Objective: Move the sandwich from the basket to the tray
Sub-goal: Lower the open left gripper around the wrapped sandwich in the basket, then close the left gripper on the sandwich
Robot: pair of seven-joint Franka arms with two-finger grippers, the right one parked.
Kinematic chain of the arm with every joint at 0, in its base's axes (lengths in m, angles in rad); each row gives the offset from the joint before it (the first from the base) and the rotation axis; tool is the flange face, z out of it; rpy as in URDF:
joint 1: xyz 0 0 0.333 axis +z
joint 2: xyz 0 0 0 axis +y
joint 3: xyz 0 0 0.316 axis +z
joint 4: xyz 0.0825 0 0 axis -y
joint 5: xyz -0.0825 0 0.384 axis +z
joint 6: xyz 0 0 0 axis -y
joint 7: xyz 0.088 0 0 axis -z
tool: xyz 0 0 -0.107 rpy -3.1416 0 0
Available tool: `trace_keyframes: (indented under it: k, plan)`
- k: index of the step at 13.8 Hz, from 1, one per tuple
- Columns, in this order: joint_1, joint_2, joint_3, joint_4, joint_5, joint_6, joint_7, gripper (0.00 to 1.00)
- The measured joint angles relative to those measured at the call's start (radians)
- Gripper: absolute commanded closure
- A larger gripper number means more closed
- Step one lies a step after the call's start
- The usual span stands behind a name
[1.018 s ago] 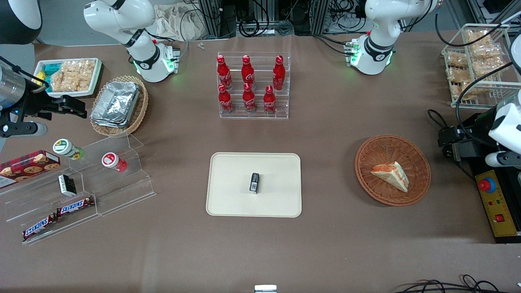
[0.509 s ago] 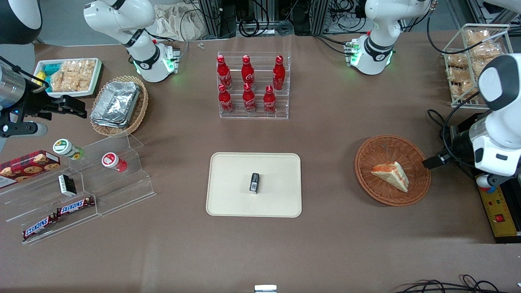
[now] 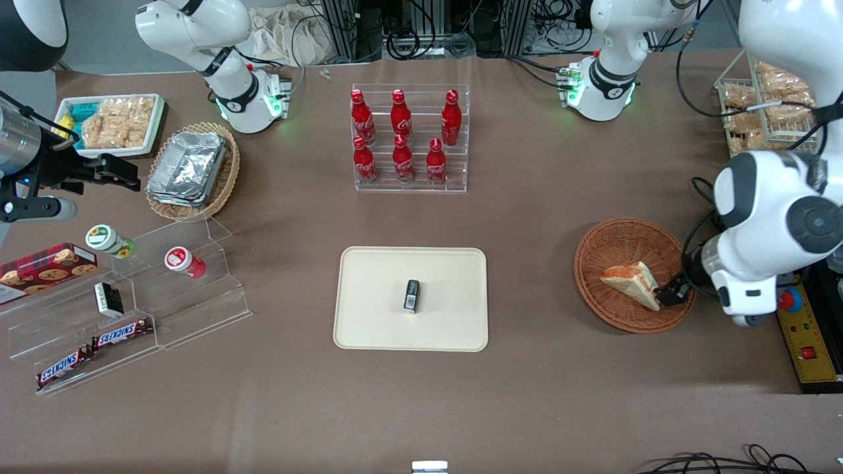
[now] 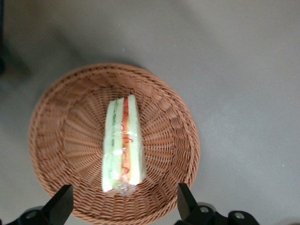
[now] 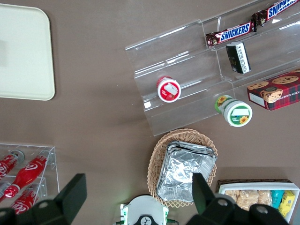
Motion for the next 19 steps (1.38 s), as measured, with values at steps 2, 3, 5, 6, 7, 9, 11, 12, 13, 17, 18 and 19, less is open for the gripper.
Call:
trace_keyframes:
  k: [2, 3, 5, 6, 7, 9, 11, 12, 13, 17, 18, 19]
  plan:
    - [0.000, 0.029, -0.001, 0.000, 0.001, 0.026, -0.060, 0.00]
    - [0.000, 0.040, -0.003, 0.000, 0.001, 0.037, -0.086, 0.00]
    - [0.000, 0.058, -0.006, 0.000, 0.001, 0.039, -0.109, 0.00]
    - [0.000, 0.064, -0.007, -0.002, 0.001, 0.039, -0.114, 0.00]
    - [0.000, 0.068, -0.007, -0.007, 0.001, 0.039, -0.116, 0.00]
    - [0.001, 0.071, -0.007, -0.024, 0.001, 0.039, -0.119, 0.00]
    - [0.003, 0.071, -0.006, -0.046, 0.002, 0.039, -0.120, 0.00]
    - [0.004, 0.071, -0.006, -0.055, 0.002, 0.039, -0.120, 0.00]
    - [0.004, 0.071, -0.006, -0.062, 0.004, 0.039, -0.120, 0.00]
    - [0.006, 0.072, -0.006, -0.102, 0.043, 0.039, -0.122, 0.00]
    - [0.007, 0.072, -0.006, -0.112, 0.049, 0.042, -0.123, 0.00]
    - [0.007, 0.072, -0.006, -0.122, 0.050, 0.049, -0.123, 0.00]
